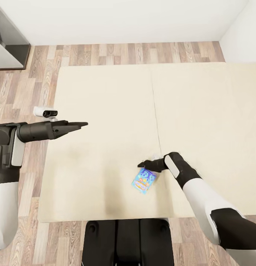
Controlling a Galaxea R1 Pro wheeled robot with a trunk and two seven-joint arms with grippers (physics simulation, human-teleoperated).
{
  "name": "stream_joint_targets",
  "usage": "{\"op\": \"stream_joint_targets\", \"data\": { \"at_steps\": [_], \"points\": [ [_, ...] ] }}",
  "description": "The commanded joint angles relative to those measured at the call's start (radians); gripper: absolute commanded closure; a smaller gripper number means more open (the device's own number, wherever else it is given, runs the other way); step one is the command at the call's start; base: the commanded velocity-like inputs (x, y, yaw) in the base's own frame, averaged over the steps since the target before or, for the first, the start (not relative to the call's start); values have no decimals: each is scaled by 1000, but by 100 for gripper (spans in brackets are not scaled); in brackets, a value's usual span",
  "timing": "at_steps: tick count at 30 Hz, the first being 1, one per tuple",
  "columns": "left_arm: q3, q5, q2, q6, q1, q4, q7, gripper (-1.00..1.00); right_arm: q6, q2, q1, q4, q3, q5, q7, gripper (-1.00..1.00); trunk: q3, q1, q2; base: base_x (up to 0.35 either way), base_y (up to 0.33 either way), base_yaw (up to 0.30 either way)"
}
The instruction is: Put all the toys in the child's room - the three board games (two on the bed and one on the table), the two jigsaw puzzles on the table, and the tennis ball on the table - inside the toy box on the table in the child's room.
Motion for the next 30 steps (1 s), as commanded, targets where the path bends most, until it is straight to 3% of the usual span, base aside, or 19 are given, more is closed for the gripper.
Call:
{"op": "stream_joint_targets", "data": {
  "at_steps": [1, 7, 13, 30],
  "points": [
    [0, -5, -2, 10, 0, 0, -3, -100, 5, 4, 5, 5, 6, 12, 3, -100, -1, 1, -2, 0, 0, 0],
    [0, -15, -4, 10, 0, 0, -2, -100, -6, 10, 38, 27, 38, 14, -12, -100, -1, 1, -2, 0, 0, 0],
    [0, -17, -4, 10, 0, 0, -2, -100, -12, 8, 68, 29, 43, 1, -11, -100, -1, 1, -2, 0, 0, 0],
    [0, -17, -3, 10, 0, 0, -2, -100, -2, 7, 70, 66, 62, -67, -5, -100, -1, 1, -2, 0, 0, 0]
  ]
}}
